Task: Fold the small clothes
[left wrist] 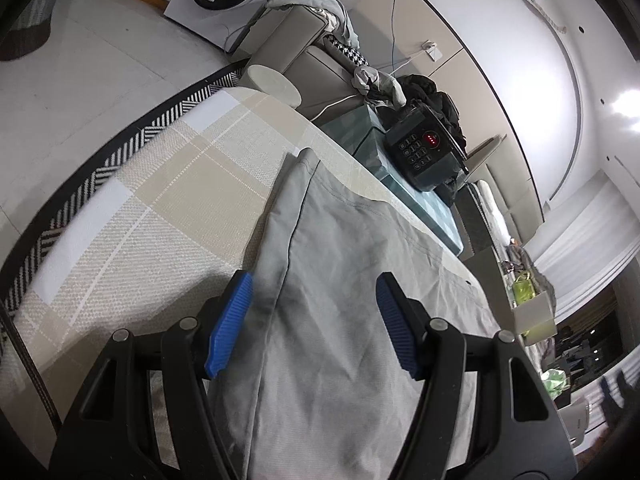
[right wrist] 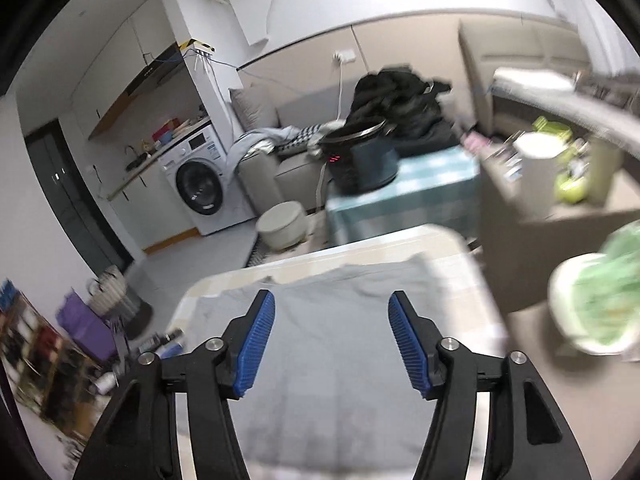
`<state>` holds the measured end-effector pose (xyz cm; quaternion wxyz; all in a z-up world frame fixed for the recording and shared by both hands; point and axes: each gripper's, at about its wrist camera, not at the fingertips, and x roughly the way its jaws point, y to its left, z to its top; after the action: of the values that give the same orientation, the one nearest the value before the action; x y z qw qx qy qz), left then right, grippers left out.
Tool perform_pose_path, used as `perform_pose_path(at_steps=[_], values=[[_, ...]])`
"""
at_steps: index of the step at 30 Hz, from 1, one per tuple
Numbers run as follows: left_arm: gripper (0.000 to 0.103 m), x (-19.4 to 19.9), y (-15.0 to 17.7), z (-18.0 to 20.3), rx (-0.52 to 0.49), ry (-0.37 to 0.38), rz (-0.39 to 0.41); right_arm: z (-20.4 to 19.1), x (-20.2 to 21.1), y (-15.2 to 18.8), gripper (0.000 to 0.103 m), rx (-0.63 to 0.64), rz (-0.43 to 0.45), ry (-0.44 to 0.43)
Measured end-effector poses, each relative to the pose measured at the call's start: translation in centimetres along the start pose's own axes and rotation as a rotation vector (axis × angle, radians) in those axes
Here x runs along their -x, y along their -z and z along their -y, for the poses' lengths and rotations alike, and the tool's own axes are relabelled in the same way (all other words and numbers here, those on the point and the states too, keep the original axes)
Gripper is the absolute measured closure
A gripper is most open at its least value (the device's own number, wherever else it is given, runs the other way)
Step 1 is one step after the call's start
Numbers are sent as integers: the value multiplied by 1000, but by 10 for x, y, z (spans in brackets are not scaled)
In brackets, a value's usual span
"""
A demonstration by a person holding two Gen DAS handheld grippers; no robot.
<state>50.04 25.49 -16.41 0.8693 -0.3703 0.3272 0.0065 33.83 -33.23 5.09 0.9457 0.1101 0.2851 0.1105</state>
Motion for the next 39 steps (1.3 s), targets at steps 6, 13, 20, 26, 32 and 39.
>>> perform_pose_path(at_steps=[6, 13, 20, 26, 32, 39], values=[[42, 47, 4, 26, -75, -52, 57, 32, 138, 10, 30, 56, 134, 115], [39, 162, 38, 77, -218, -91, 95, 37, 216, 28, 27, 89, 171, 134], [22, 304, 71, 118, -357, -117, 165, -13, 252, 29, 27, 164, 209, 89], [20, 415, 97, 153, -487, -155, 164, -44, 303, 17, 21, 194, 190, 101], [10, 502, 103, 182, -557, -107, 182, -63, 362, 7, 10, 245, 207, 171], [1, 476, 137, 181, -549, -117, 127, -40, 298, 61, 4, 170, 142, 34]])
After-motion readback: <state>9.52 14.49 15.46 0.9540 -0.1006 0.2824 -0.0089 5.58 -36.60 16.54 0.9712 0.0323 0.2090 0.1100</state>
